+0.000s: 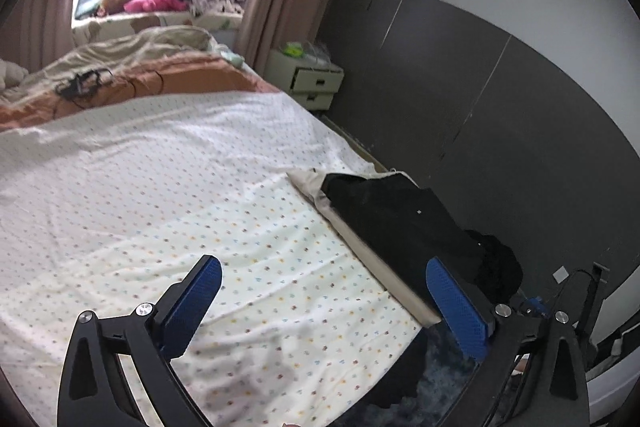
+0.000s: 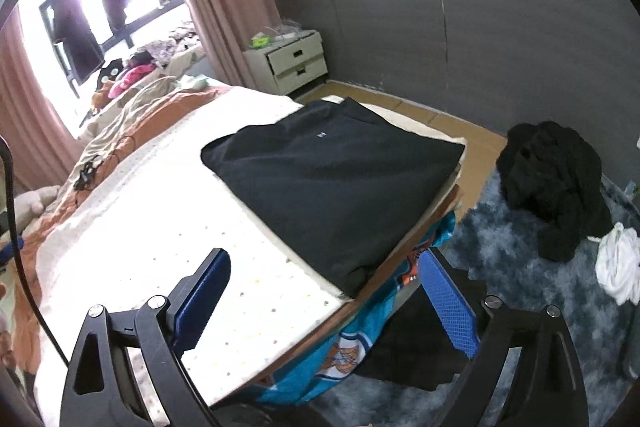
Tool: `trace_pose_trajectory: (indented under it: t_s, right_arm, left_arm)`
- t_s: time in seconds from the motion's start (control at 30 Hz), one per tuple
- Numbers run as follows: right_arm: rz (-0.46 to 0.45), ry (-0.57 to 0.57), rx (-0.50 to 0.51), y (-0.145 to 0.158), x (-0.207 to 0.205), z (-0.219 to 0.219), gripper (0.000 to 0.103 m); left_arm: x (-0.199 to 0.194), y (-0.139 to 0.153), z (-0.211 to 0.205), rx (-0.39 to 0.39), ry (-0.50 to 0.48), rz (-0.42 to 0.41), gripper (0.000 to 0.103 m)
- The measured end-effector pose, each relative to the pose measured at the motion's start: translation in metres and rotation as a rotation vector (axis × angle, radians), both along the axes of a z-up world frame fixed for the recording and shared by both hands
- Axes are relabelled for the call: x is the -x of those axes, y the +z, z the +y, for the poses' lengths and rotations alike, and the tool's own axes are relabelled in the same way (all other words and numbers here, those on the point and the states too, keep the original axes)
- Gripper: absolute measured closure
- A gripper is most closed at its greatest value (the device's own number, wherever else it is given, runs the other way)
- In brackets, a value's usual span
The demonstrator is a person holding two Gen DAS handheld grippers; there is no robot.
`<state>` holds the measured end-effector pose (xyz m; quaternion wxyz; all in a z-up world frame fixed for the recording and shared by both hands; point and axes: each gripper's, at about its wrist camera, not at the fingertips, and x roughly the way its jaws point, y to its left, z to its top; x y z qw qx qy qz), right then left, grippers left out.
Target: Fold large clothes
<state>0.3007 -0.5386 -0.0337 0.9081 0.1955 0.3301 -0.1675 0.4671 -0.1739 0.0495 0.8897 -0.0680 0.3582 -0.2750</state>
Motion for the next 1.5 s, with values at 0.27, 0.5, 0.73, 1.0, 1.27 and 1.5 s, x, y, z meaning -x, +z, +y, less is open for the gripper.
trace_pose_trajectory:
  t_s: [0.27, 0.5, 0.73, 1.0, 1.27, 1.5]
  right_arm:
    - [-0.052, 0.068, 0.058, 0.023, 0.023, 0.035, 0.008]
    - [-0.097, 0.129, 0.083, 0.035, 0.052, 0.062, 0.008]
    - [-0.132, 0.206, 0.091, 0.041, 0.082, 0.087, 0.008]
    - [-0.192, 0.274, 0.113, 0.054, 0.119, 0.108, 0.008]
    - [-0.247, 0.322, 0.126, 0.057, 0.157, 0.127, 0.008]
    - [-0.248, 0.384, 0.142, 0.047, 0.178, 0.15, 0.008]
  left_arm:
    - [0.054, 0.016, 0.042, 0.007, 0.046, -0.086, 0.0]
    - [0.103, 0.011, 0.07, 0.006, 0.087, -0.111, 0.0]
    - [0.156, 0.01, 0.1, 0.003, 0.16, -0.148, 0.0]
    - [0.217, 0.017, 0.119, -0.034, 0.218, -0.225, 0.001]
    - [0.281, 0.022, 0.131, -0.054, 0.262, -0.312, 0.001]
    - [0.319, 0.016, 0.132, -0.061, 0.298, -0.354, 0.001]
